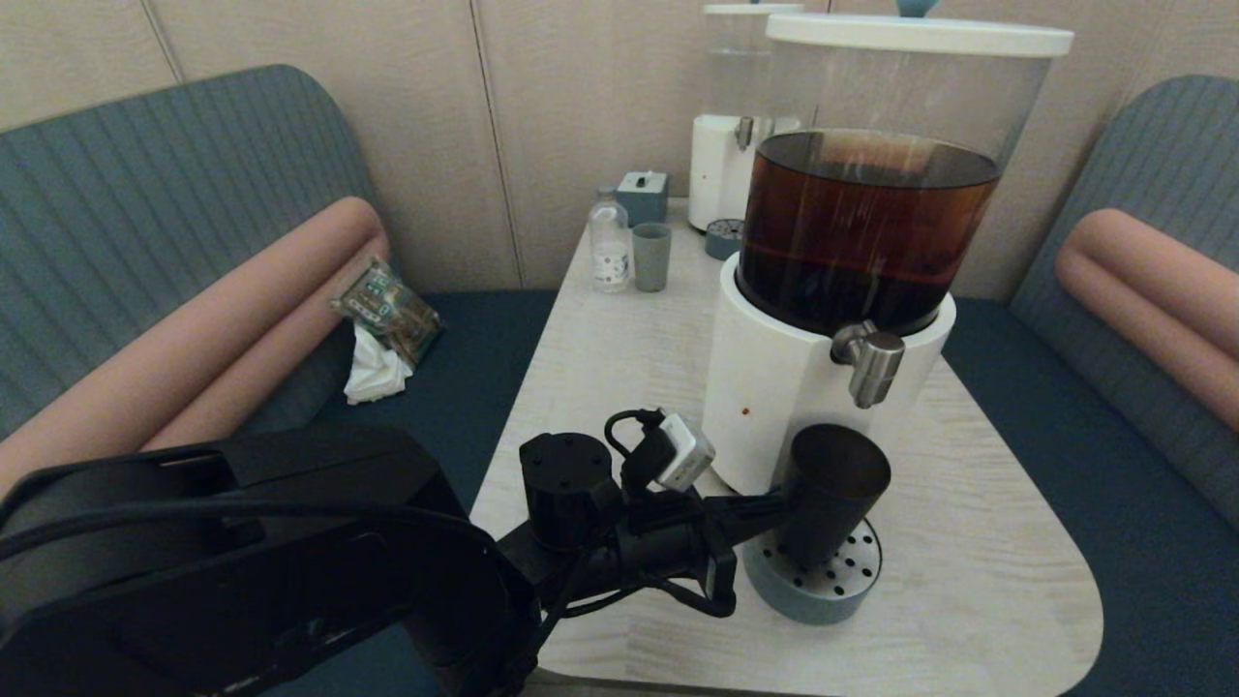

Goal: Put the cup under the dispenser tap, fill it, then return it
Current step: Turn on the faucet

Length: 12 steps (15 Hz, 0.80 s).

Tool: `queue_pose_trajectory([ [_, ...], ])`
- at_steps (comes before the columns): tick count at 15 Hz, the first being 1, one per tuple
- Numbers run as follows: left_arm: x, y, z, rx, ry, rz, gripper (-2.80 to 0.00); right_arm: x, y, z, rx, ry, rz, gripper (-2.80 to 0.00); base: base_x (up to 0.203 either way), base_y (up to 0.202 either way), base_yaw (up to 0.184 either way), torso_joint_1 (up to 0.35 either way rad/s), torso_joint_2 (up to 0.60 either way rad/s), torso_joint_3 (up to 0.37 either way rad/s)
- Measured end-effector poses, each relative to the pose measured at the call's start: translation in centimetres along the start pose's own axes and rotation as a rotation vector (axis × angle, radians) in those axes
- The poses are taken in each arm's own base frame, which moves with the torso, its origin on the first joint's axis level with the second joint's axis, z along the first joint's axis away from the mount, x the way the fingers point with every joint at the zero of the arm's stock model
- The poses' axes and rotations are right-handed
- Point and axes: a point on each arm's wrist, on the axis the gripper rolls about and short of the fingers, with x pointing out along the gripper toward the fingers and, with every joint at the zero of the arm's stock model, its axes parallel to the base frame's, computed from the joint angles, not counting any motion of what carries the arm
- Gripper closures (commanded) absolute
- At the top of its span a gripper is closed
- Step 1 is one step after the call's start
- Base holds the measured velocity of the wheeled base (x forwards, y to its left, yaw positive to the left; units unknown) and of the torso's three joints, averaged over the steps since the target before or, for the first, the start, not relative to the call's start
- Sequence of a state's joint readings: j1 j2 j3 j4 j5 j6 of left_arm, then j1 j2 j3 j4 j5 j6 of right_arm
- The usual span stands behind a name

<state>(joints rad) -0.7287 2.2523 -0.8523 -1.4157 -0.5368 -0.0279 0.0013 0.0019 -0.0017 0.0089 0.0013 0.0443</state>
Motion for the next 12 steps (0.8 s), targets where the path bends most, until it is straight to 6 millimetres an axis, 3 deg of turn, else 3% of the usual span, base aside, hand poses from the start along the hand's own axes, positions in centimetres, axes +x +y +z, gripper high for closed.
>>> queue_pose_trajectory([
  [12,-0.19,-0.50,-0.16,-0.001,0.008,0.003,0.00,0.00,0.00,0.00,0.000,0.000,0.000,0.00,0.000,0.000,0.000,0.000,0.00,0.000],
])
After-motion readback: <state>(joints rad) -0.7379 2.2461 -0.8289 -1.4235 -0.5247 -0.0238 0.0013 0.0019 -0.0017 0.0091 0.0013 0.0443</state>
